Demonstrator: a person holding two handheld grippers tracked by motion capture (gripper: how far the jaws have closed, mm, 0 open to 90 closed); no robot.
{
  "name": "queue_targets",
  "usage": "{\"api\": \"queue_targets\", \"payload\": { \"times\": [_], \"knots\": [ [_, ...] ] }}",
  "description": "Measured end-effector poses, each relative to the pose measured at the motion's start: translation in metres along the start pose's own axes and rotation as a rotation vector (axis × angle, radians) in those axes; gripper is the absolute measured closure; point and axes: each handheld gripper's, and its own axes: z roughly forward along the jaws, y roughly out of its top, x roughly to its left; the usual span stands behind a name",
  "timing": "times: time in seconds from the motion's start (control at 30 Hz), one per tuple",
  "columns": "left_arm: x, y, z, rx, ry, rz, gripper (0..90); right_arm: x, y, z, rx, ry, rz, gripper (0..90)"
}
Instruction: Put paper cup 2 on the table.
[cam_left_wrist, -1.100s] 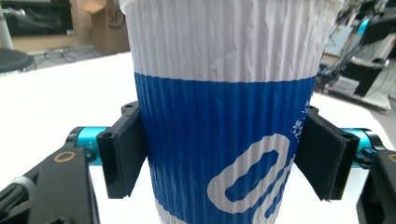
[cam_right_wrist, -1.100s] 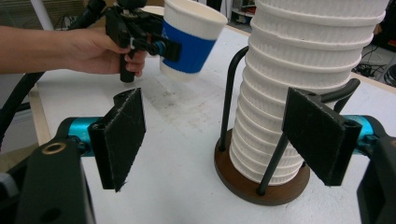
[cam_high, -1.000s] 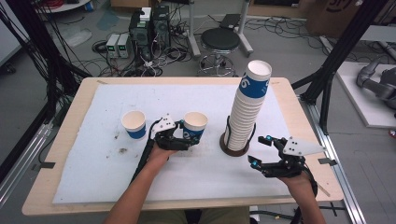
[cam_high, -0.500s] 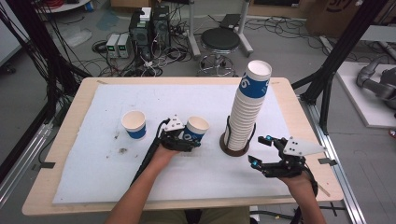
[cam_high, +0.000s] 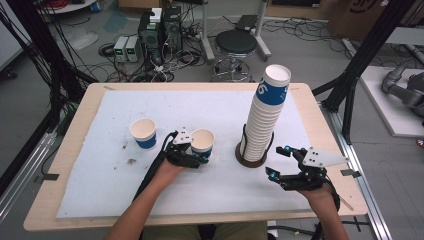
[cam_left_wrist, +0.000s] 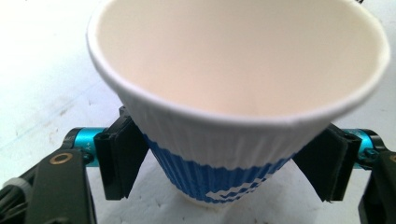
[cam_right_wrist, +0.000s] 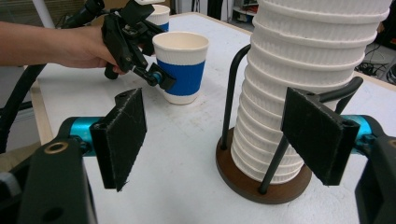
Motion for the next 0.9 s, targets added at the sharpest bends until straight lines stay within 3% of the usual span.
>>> {"api": "queue_targets", "payload": {
  "times": [0.27,0.6,0.7,0.9],
  "knots": [
    [-0.002,-0.004,-0.007,-0.051,-0.015,-0.030,17.3,-0.002,-0.001,-0.001,0.002,-0.003,0.010,22.8],
    [-0.002,-0.016,-0.043,-0.109,-0.010,-0.036,17.3,-0.002,-0.002,-0.003,0.005,-0.013,0.009,22.7],
    [-0.002,-0.017,-0.061,-0.155,-0.014,-0.033,17.3,-0.004,-0.003,-0.005,0.003,-0.034,0.011,22.3],
    [0.000,-0.020,-0.100,-0.302,-0.001,-0.022,17.3,-0.007,-0.005,-0.009,0.013,-0.092,0.015,21.4]
  ]
}}
